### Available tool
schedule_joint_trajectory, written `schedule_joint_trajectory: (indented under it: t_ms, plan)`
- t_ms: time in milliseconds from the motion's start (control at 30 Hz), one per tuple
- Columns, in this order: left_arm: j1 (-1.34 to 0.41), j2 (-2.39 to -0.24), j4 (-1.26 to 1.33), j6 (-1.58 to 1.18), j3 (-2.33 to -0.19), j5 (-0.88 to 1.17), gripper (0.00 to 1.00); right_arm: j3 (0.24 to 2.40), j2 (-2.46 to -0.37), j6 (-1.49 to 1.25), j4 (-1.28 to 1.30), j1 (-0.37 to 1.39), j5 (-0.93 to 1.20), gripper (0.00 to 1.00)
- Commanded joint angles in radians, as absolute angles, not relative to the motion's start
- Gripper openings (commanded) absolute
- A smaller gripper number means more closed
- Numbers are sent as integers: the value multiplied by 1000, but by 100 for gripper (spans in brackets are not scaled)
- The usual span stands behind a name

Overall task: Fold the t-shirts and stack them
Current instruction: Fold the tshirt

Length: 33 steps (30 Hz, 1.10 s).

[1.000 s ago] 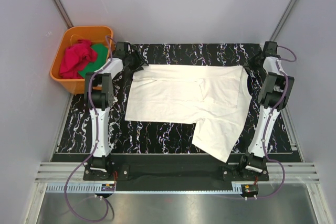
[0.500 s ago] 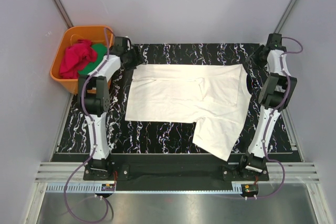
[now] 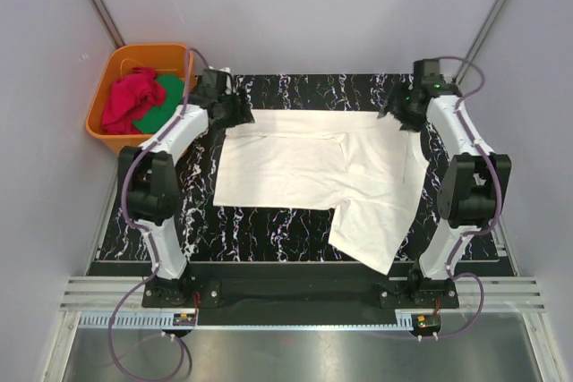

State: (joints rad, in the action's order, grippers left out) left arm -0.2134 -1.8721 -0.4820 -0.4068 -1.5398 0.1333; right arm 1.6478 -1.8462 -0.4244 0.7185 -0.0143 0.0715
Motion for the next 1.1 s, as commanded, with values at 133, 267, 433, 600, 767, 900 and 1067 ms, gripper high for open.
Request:
schedule_joint_trajectory:
  t_ms: [133, 267, 433, 600, 767, 900, 1067]
  plan:
    - [-347, -2068, -509, -428, -1595, 18, 69, 1471, -1893, -376, 658, 130, 5, 80]
    - [-330, -2186, -549, -446, -1664, -21, 69, 1494, -1980, -336, 632, 179, -40, 80]
    - [-275, -2255, -564, -479, -1709, -6, 69, 1637, -2149, -316, 663, 242, -64, 80]
    - [-218, -2293, -577, -468, -1758, 26, 68, 1849, -2299, -302, 718, 275, -57, 80]
    - [-213, -2281, -676, -410, -1891, -39, 69, 1936, -2318, -307, 779, 281, -55, 81]
    - [-244, -2110, -695, -390, -1835, -89, 71, 1881, -2179, -313, 827, 281, -132, 85]
    - [-279, -1785, -586, -451, -1490, -89, 72, 1711, -1941, -348, 853, 273, -180, 98]
